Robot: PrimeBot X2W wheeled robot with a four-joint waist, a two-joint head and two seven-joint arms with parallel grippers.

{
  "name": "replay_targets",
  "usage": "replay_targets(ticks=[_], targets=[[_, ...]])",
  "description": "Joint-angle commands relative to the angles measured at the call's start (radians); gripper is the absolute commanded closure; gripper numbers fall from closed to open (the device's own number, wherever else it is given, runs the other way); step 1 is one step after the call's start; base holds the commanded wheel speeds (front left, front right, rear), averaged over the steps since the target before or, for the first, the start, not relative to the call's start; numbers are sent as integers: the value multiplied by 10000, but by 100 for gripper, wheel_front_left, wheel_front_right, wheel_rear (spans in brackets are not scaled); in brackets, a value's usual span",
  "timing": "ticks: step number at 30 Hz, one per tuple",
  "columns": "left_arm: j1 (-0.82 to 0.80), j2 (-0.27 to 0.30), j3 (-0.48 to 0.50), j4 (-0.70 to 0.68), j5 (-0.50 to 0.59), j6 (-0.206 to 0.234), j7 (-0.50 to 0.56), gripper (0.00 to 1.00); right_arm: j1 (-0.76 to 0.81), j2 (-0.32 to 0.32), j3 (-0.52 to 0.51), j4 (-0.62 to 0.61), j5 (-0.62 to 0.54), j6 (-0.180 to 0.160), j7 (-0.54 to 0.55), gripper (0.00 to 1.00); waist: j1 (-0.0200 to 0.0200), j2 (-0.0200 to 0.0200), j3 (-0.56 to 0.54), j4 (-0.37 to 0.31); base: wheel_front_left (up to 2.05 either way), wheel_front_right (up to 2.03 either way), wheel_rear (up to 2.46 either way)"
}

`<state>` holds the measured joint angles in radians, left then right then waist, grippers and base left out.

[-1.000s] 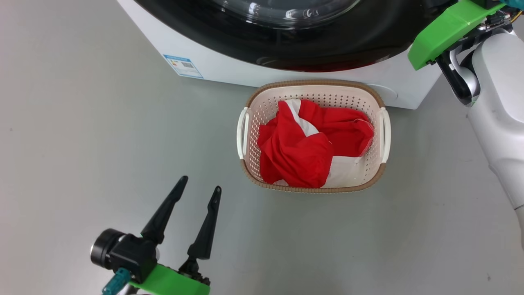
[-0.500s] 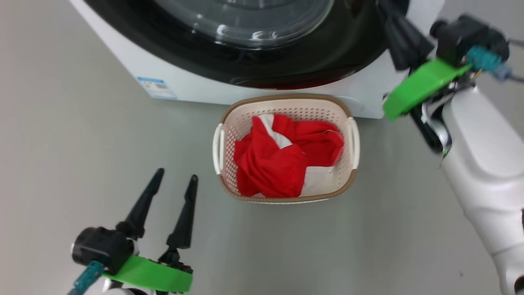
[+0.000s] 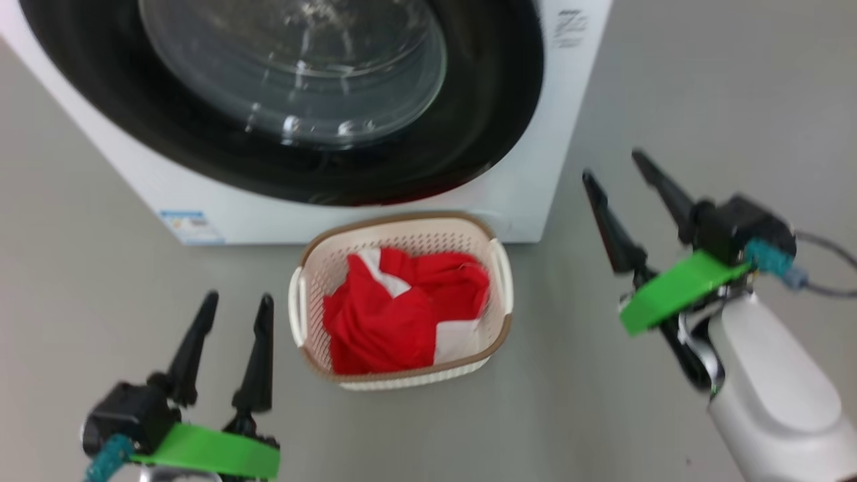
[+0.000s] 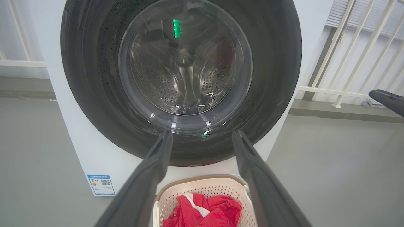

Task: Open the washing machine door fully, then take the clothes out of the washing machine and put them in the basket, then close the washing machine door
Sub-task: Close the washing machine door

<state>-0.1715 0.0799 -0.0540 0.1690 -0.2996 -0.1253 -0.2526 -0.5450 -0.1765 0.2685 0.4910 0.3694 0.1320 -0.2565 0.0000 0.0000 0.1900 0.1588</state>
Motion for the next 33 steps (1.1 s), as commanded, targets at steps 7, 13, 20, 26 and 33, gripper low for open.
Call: replay_targets(ticks=[7, 13, 20, 26, 33], targets=[[691, 101, 520, 172, 310, -54, -91, 0, 1738, -32, -178, -979, -78, -13, -53, 0, 0, 0, -1535, -1376, 0, 0, 0], [1157, 132, 779, 180, 319, -54, -91, 0, 2802, -191, -538, -1668, -390, -13, -53, 0, 0, 0, -1919, -1830, 0, 0, 0], [1695, 131, 1066, -44, 433, -54, -91, 0, 3939, -269, -999, -2735, -364, -13, -53, 0, 0, 0, -2423, -2076, 0, 0, 0], [2179, 240, 1262, -224, 582, -54, -92, 0, 4681, -334, -1158, -3520, -212, -13, -53, 0, 0, 0, -2768, -2132, 0, 0, 0], [2582, 141, 1574, -661, 821, -54, -92, 0, 5420, -265, -1533, -4100, -340, -13, -53, 0, 0, 0, -2986, -2083, 0, 0, 0]])
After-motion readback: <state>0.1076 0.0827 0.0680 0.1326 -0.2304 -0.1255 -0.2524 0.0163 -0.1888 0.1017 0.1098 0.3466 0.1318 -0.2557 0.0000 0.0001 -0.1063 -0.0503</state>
